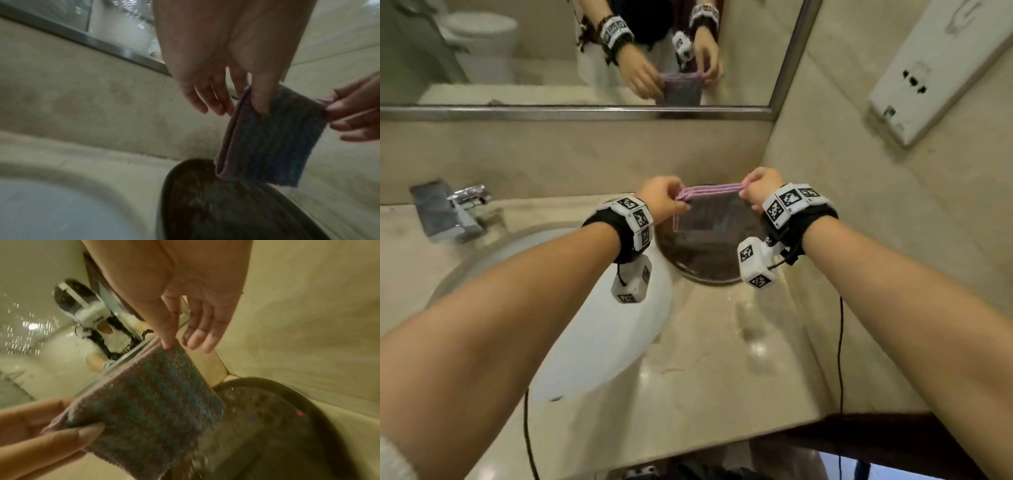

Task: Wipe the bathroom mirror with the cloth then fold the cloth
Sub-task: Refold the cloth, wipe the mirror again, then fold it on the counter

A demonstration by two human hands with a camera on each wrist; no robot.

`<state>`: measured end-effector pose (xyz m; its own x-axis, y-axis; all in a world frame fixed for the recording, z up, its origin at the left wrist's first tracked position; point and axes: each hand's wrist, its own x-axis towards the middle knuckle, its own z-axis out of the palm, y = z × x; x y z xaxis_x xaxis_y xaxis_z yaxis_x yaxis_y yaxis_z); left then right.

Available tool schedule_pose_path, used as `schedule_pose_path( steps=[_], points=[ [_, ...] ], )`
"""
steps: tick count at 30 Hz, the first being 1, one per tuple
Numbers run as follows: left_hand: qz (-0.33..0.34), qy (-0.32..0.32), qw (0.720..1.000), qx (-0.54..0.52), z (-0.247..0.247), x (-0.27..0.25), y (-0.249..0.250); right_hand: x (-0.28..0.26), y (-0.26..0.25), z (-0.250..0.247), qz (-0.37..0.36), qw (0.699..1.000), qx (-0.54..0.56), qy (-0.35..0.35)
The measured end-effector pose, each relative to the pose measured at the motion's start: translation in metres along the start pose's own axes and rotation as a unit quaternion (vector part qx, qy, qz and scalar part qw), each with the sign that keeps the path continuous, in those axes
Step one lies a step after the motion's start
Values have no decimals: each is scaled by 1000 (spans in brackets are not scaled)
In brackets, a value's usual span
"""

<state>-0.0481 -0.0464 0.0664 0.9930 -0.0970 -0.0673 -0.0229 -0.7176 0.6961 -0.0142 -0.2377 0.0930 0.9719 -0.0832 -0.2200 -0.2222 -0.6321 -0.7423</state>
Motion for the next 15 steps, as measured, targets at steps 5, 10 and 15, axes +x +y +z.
schedule_pose_path(
  steps=[5, 10, 15],
  points=[
    [96, 84, 986, 106, -14, 54, 18, 24, -11, -12, -61, 990, -27, 121],
    [106, -196, 913, 342, 41, 48, -27, 28, 68, 28, 0, 943, -329, -50],
    [100, -273, 889, 355, 74, 30, -55, 21, 104, 39, 16, 920, -371, -126]
  ],
)
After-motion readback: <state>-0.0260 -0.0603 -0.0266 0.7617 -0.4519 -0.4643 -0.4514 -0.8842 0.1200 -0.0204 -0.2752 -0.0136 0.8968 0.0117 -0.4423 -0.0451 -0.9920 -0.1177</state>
